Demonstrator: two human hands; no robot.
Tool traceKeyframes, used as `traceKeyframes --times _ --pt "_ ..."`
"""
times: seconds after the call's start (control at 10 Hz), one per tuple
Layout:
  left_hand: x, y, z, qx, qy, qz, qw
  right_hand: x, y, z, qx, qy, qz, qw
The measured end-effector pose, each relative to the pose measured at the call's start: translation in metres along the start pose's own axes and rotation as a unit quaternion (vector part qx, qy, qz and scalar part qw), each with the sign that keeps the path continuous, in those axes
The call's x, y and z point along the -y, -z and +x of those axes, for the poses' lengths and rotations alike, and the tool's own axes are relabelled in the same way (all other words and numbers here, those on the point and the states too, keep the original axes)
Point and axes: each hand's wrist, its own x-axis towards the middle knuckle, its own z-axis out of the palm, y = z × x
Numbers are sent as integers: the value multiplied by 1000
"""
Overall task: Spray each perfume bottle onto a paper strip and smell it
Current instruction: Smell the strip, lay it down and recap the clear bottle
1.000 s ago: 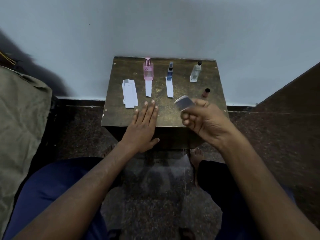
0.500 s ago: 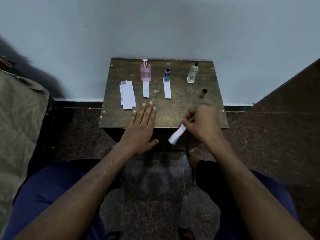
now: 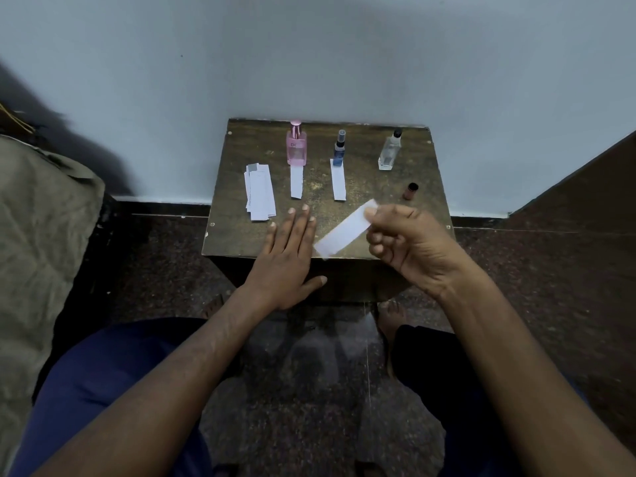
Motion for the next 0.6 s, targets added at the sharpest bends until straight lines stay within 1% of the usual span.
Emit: traceKeyframes --times 0.1,0.2,0.3,0.4,0.5,0.6 --pt "-1 1 5 -5 5 -12 1000 4 -4 -1 -16 -14 -9 1000" --pt "5 -3 -1 -4 9 -19 1000 -13 10 9 -162 40 -535 828" --pt "4 -4 -3 -7 11 -43 999 -16 14 9 -159 101 -540 820" --pt "-2 1 4 -8 8 -61 998 4 1 -3 0 11 -65 998" --pt "-1 2 3 -2 5 -42 999 6 -1 -3 35 -29 147 988" --pt "2 -4 -3 8 2 -12 1000 -10 14 7 -157 29 -458 875"
